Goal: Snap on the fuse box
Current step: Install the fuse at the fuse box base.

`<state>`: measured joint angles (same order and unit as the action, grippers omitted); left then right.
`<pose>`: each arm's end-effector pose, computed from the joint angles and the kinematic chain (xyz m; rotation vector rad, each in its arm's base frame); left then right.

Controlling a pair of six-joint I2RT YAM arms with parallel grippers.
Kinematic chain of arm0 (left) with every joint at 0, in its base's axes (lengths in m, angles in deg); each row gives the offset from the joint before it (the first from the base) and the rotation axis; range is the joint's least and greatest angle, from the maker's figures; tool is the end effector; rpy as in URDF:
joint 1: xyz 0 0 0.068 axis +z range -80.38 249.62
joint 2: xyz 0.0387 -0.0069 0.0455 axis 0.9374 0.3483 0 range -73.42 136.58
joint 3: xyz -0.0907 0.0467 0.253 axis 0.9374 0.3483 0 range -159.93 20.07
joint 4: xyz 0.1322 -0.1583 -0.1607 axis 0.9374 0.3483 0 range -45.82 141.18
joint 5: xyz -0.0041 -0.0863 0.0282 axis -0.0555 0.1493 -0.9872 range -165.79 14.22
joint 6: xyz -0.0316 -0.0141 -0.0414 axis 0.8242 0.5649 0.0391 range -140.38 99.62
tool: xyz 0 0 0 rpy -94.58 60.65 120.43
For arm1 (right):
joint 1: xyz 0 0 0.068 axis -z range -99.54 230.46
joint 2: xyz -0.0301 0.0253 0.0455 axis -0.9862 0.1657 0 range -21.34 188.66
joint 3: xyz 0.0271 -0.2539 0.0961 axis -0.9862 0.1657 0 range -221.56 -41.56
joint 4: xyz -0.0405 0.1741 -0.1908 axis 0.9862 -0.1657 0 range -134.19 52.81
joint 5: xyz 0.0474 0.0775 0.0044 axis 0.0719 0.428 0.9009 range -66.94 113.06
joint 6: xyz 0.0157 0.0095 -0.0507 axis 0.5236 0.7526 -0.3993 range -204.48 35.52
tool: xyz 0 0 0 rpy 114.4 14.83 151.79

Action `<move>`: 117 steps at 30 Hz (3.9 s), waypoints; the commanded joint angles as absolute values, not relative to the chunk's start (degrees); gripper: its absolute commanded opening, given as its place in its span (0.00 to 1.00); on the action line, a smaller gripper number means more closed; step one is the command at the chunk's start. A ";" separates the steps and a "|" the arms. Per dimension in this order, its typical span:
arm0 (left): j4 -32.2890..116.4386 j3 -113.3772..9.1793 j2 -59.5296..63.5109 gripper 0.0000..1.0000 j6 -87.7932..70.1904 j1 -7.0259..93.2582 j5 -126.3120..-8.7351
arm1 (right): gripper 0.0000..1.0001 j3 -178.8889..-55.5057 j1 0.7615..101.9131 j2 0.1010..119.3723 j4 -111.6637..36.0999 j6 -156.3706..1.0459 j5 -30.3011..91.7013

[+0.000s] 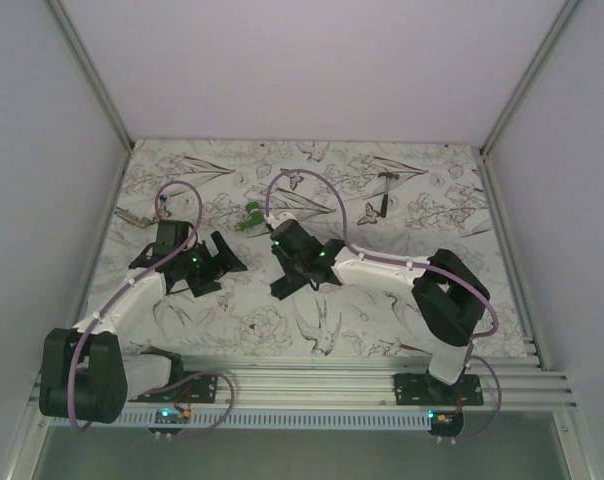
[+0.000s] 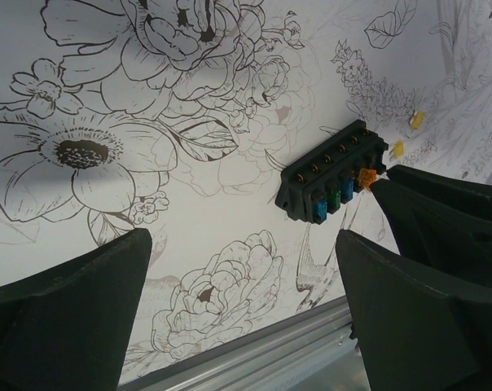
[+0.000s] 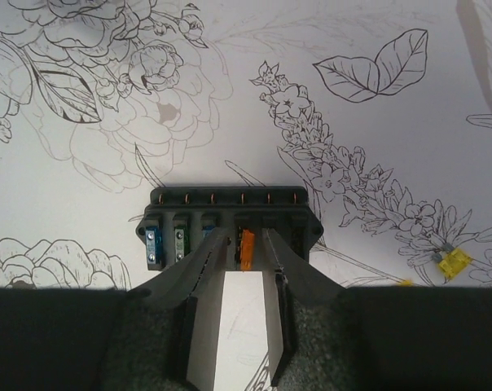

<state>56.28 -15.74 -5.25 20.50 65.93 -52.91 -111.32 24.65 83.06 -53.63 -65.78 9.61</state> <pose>0.2357 -0.0290 0.2033 -0.5773 2.3602 -0.8386 0.2258 0.3176 0.1947 -0.6827 2.3541 0.2938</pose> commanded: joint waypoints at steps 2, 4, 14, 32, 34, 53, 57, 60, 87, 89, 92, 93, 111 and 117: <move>57.96 -15.90 -5.69 1.00 19.64 66.36 -50.10 | 0.32 -113.22 24.77 79.74 -55.80 -66.13 9.62; 58.05 -16.40 -5.23 0.99 19.02 66.36 -48.57 | 0.34 -113.82 25.47 79.11 -57.11 -66.50 11.25; 61.38 -21.53 3.39 0.87 16.03 64.76 -34.43 | 0.30 -116.57 32.51 78.86 -62.87 -66.90 31.21; 67.38 -32.47 21.03 0.60 14.93 56.99 -31.77 | 0.21 -118.98 33.87 84.16 -63.97 -71.06 31.46; 67.65 -33.19 22.58 0.59 14.88 56.76 -31.42 | 0.21 -119.44 33.88 84.78 -64.31 -71.39 31.44; 68.38 -38.30 32.25 0.48 14.64 56.17 -28.60 | 0.16 -120.65 33.72 87.45 -66.14 -72.73 33.42; 68.41 -38.93 33.59 0.45 14.64 55.99 -28.09 | 0.15 -120.85 33.62 88.02 -66.52 -73.28 33.68; 68.48 -39.25 34.02 0.43 14.64 55.84 -27.92 | 0.14 -121.41 33.32 88.64 -67.16 -73.93 33.78; 70.94 -40.74 35.10 0.31 13.46 56.14 -30.02 | 0.05 -121.32 32.17 91.02 -70.26 -76.28 29.28; 71.07 -40.75 35.27 0.30 13.46 56.14 -30.04 | 0.04 -121.39 32.19 91.61 -70.53 -76.31 29.47; 71.08 -40.74 35.30 0.30 13.39 56.15 -30.16 | 0.04 -121.50 32.17 92.07 -70.73 -76.42 29.65; 71.11 -40.83 35.43 0.30 13.36 56.16 -30.17 | 0.03 -121.51 32.21 92.23 -70.76 -76.49 29.65; 71.64 -40.93 36.01 0.28 13.01 56.14 -31.30 | 0.00 -123.06 33.32 97.90 -75.72 -73.14 28.77; 71.94 -40.84 35.97 0.27 12.77 56.15 -31.71 | 0.00 -122.82 34.32 99.32 -76.98 -71.30 28.31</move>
